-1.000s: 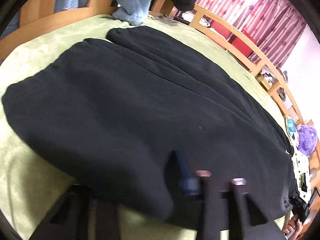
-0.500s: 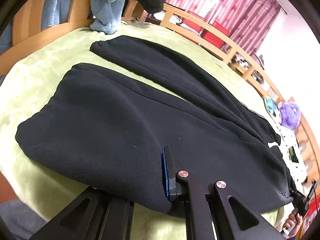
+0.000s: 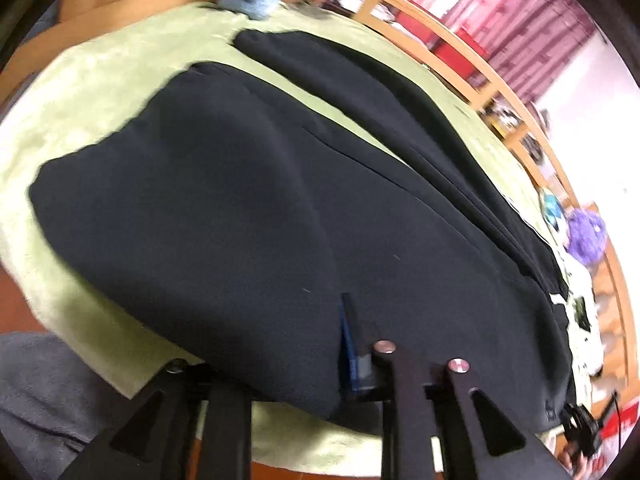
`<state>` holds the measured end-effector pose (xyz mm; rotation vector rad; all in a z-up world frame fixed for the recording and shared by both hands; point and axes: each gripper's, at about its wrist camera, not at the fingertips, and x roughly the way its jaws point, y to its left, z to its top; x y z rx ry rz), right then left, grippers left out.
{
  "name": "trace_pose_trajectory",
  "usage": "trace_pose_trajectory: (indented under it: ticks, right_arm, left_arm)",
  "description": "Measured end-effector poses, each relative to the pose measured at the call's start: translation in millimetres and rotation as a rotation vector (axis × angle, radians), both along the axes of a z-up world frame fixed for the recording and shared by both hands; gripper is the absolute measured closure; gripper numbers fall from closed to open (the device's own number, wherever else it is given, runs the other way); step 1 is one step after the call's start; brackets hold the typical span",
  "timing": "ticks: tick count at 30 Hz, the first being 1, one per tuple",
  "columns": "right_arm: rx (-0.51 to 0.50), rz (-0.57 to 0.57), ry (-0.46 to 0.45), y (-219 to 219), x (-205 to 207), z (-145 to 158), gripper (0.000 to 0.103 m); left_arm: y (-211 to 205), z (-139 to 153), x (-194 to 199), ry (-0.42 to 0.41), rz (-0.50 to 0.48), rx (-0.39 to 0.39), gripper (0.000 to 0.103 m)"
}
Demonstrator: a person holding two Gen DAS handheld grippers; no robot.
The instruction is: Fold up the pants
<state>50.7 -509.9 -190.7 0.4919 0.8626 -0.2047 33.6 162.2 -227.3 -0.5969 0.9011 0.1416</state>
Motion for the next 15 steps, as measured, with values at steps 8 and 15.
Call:
trace_pose_trajectory:
  ticks: [8, 15]
  right_arm:
    - [-0.01, 0.024, -0.08, 22.1, 11.1, 33.4, 0.089]
    - [0.101, 0.032, -0.182, 17.9, 47.6, 102.0, 0.089]
  left_arm:
    - [-5.0, 52.1, -2.6, -0.152, -0.026, 0.04, 0.096]
    - [-7.6, 127.8, 45.6, -0.253, -0.043, 0.079, 0.096]
